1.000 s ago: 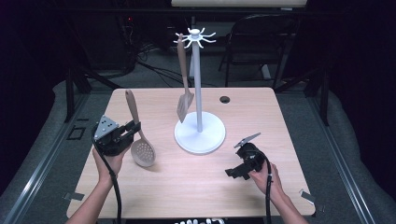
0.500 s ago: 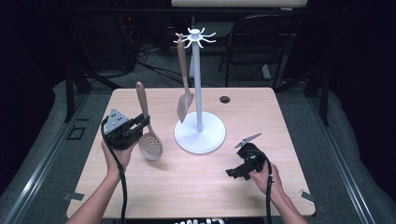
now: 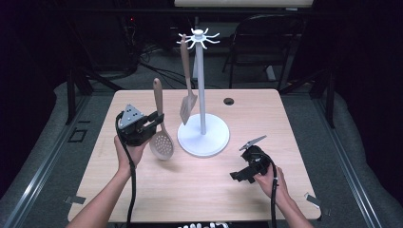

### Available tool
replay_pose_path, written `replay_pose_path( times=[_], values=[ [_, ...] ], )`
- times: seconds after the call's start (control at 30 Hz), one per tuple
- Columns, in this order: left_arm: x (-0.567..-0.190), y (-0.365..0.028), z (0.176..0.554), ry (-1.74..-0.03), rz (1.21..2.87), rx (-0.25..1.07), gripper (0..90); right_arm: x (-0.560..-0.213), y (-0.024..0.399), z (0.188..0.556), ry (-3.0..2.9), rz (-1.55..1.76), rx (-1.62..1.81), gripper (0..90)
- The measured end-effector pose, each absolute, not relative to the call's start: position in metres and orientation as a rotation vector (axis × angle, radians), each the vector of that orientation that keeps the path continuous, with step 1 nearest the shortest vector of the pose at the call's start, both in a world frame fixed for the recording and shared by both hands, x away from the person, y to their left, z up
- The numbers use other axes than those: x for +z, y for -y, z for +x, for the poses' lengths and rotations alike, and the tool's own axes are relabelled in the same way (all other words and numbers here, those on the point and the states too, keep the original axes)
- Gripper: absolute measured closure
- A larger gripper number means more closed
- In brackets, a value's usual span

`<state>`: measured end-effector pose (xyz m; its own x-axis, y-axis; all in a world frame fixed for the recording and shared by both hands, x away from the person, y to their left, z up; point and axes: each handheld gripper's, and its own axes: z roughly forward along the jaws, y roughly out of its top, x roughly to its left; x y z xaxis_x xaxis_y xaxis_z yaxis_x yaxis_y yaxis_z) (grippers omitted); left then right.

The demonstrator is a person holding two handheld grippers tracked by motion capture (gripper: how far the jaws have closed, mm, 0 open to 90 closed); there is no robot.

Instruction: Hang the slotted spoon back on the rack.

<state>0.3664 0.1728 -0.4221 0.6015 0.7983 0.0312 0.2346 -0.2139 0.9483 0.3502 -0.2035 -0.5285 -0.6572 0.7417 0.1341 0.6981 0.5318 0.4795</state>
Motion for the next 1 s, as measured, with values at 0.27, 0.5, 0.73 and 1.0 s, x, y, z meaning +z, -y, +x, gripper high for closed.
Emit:
replay_pose_path(
  times=[0.27,0.5,0.73,1.0],
  values=[
    [-0.413,-0.163,0.371,-0.823,1.764,0.654,76.3,-0.529,0.204,0.350,-2.680,1.257,0.774,3.8],
    [-0.407,-0.153,0.376,-0.806,1.762,0.650,76.3,-0.529,0.204,0.350,-2.680,1.260,0.773,3.8],
    [-0.402,-0.145,0.381,-0.798,1.757,0.642,76.3,-0.529,0.204,0.350,-2.677,1.265,0.781,3.8],
    [-0.391,-0.136,0.388,-0.787,1.746,0.632,76.3,-0.529,0.204,0.350,-2.674,1.269,0.784,3.8]
  ],
)
